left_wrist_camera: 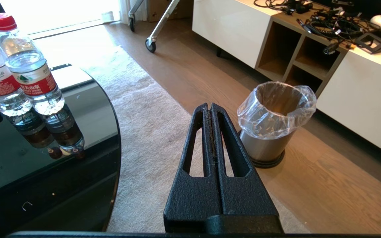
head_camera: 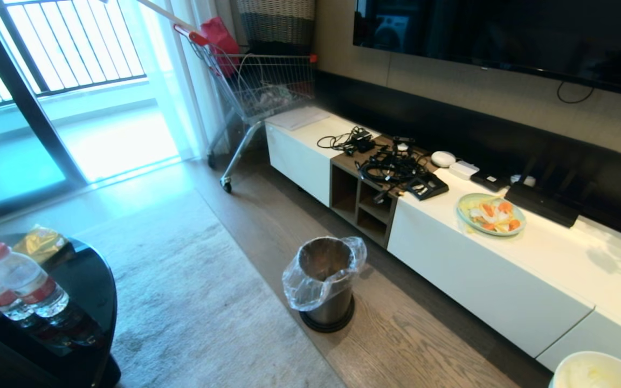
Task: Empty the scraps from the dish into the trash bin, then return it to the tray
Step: Move the bowl over the trash can
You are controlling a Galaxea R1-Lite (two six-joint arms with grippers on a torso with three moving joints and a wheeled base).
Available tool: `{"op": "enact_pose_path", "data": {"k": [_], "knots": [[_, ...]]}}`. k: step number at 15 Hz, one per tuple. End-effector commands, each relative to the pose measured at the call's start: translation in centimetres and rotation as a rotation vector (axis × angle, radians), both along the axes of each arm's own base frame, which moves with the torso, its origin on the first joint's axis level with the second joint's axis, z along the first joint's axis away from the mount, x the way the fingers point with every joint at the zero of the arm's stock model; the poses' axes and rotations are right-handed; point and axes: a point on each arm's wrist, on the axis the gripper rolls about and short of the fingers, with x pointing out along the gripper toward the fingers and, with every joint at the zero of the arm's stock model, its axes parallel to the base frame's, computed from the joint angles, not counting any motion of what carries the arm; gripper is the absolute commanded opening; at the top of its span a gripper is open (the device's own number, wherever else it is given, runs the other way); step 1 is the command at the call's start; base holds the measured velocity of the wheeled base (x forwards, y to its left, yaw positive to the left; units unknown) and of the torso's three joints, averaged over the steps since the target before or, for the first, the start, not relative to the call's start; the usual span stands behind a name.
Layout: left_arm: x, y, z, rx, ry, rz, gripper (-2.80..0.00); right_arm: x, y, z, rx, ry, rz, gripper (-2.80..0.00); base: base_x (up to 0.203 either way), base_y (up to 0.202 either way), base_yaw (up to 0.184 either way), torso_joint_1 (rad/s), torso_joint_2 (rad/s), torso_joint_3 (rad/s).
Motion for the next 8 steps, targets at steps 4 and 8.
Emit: {"op": "enact_pose_path", "data": {"k": [4, 8], "knots": [[0.00, 0.00, 0.00, -0.003, -0.001, 0.000, -2.80, -0.19, -0.02, 0.13, 0.001, -0.009, -0.002, -2.80, 0.000, 0.000, 0.000, 0.001, 0.00, -0.061], [0.00, 0.00, 0.00, -0.004, -0.001, 0.000, -2.80, -0.40, -0.04, 0.15, 0.003, -0.014, -0.003, -2.80, 0.000, 0.000, 0.000, 0.000, 0.00, -0.184]]}}
